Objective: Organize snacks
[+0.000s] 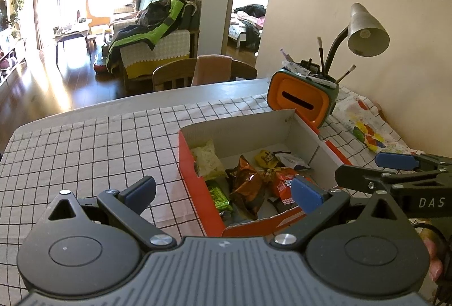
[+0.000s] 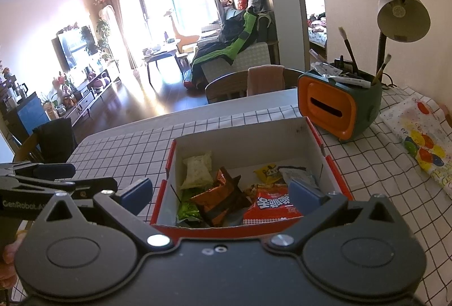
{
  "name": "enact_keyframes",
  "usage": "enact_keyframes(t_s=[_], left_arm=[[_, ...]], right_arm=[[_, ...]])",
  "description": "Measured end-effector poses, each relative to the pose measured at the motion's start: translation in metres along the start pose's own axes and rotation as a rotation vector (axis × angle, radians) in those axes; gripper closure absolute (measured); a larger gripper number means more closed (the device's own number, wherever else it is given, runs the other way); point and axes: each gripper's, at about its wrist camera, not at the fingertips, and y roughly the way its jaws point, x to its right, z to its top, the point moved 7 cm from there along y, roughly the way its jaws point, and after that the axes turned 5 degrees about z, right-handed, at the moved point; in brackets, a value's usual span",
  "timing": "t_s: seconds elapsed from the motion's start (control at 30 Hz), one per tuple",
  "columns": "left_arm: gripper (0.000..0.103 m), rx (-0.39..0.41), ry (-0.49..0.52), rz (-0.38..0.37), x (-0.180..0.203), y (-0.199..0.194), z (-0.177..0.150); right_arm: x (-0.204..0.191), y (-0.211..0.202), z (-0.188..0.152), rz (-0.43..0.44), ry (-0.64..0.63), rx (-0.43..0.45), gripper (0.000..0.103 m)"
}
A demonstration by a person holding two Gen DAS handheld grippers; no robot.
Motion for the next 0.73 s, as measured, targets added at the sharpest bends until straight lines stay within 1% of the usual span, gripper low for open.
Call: enact_keyframes(t_s=[0.17,0.43,0.73], left_arm=[[0.000,0.015,0.000,-0.006,0.000,-0.004,0.001],[0.000,0.015,0.000,-0.015,0.000,-0.006,0.000],[0.000,0.026,0.004,-0.052,-0.008,-0.019,-0.005]], right_arm=[[0.000,-0.004,0.001,-0.007,0.002,0.006,0.000],[-0.003,-0.008,0.001,-0.011,-0.006,0.005,0.000],[-0.011,-0.013,-0.002,-0.047,0.000,0.004,0.000]])
